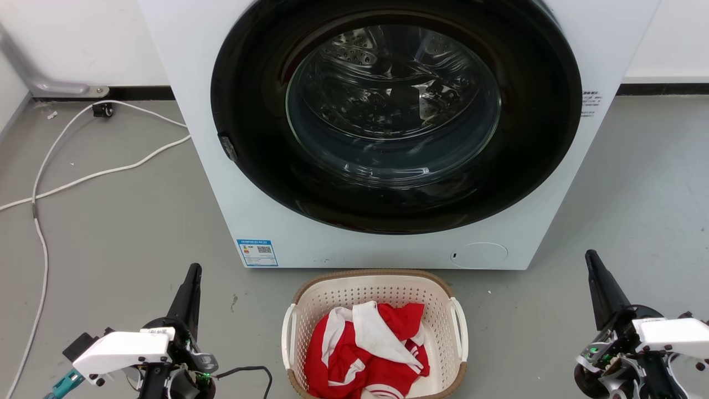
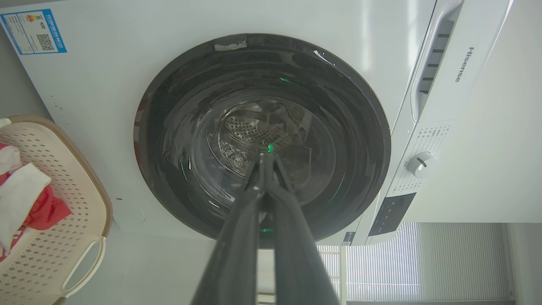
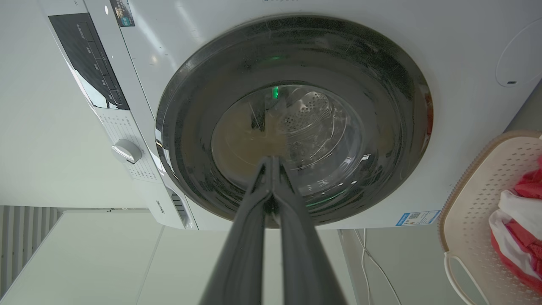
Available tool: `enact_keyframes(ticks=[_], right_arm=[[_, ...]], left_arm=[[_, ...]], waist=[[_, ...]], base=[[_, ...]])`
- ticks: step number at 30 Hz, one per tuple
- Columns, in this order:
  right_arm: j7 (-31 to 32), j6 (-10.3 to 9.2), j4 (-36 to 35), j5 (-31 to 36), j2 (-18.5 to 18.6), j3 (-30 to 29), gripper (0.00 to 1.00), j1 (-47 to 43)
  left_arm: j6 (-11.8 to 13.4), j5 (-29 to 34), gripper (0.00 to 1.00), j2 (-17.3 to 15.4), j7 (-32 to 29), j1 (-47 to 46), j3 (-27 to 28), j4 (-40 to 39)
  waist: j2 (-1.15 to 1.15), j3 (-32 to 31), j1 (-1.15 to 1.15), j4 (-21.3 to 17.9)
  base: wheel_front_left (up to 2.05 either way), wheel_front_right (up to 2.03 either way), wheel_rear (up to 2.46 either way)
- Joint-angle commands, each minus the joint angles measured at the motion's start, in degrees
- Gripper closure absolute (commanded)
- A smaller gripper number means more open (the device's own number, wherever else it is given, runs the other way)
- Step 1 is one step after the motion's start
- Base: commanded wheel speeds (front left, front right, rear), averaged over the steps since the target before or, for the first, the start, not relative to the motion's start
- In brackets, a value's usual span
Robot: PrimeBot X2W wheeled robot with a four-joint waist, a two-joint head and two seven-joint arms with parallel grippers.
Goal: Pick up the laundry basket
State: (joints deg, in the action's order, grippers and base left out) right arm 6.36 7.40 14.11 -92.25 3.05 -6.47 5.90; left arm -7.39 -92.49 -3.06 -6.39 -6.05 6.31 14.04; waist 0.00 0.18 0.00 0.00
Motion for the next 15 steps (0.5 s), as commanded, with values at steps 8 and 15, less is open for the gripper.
enact_keyframes(ticks=[8, 15], right_arm=[[0.2, 0.17, 0.1, 0.2, -0.2, -0.1, 1.0, 0.6], [0.1, 0.17, 0.1, 0.2, -0.2, -0.1, 1.0, 0.6]], left_arm=[[-0.2, 0.2, 1.0, 0.0, -0.1, -0.2, 0.2, 0.1], [-0.2, 0.3, 1.0, 0.0, -0.1, -0.2, 0.3, 0.1]], waist=[[0.0, 0.0, 0.0, 0.0], [0.0, 0.0, 0.0, 0.0]], base=[[0.0, 0.0, 0.0], [0.0, 0.0, 0.0]])
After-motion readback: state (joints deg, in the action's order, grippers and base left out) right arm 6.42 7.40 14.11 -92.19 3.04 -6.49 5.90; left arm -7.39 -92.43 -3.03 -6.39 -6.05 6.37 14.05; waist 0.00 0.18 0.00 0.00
